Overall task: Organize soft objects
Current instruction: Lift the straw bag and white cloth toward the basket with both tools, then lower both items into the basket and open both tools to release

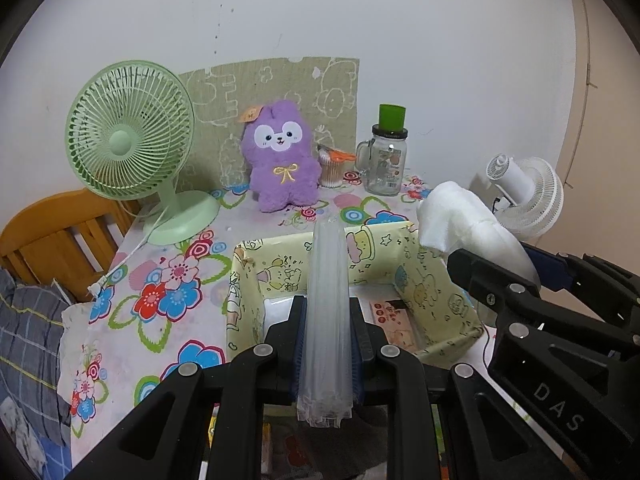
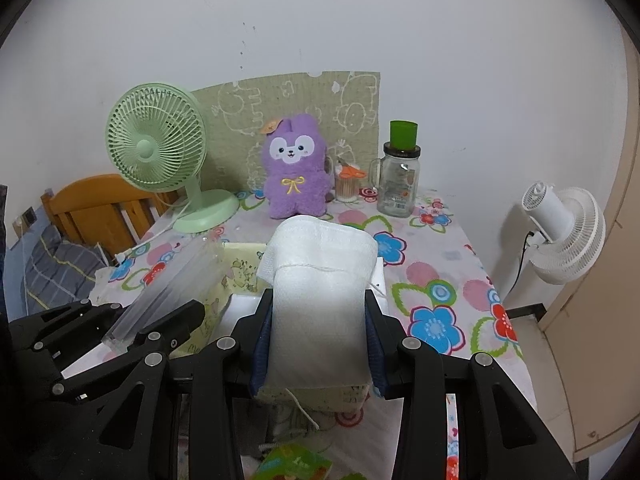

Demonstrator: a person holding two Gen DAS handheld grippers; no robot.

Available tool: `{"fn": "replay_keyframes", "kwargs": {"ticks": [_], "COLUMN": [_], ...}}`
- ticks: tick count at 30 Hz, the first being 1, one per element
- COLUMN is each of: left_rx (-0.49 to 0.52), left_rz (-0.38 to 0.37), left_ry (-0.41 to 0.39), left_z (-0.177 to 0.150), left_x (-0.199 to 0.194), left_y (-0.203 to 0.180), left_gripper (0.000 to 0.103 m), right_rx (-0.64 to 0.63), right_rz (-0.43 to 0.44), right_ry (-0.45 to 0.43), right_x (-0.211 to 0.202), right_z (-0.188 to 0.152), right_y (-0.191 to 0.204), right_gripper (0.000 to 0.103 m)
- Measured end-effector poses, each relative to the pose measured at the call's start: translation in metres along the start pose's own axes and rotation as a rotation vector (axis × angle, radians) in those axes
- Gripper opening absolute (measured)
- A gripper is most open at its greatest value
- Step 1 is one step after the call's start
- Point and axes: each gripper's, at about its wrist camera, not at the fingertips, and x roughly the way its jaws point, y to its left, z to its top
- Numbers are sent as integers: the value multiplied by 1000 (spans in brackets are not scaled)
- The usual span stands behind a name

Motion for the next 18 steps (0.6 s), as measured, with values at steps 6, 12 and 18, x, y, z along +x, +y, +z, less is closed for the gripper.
{"fn": "replay_keyframes", "kwargs": {"ticks": [6, 12, 18], "left_rx": [-5, -21, -24], "left_rz": [-7, -3, -7], "left_ry": [30, 57, 89], "left_z": [3, 5, 3], "left_x": [19, 36, 49], "left_y": [5, 11, 15], "left_gripper": [17, 17, 18], "right_rx": [2, 5, -1], "right_rz": [2, 7, 16], "right_ry": [18, 43, 67], "right_x": [18, 38, 55], "right_z": [5, 9, 11], "right_y": [0, 1, 5], "right_gripper": [44, 44, 44]}}
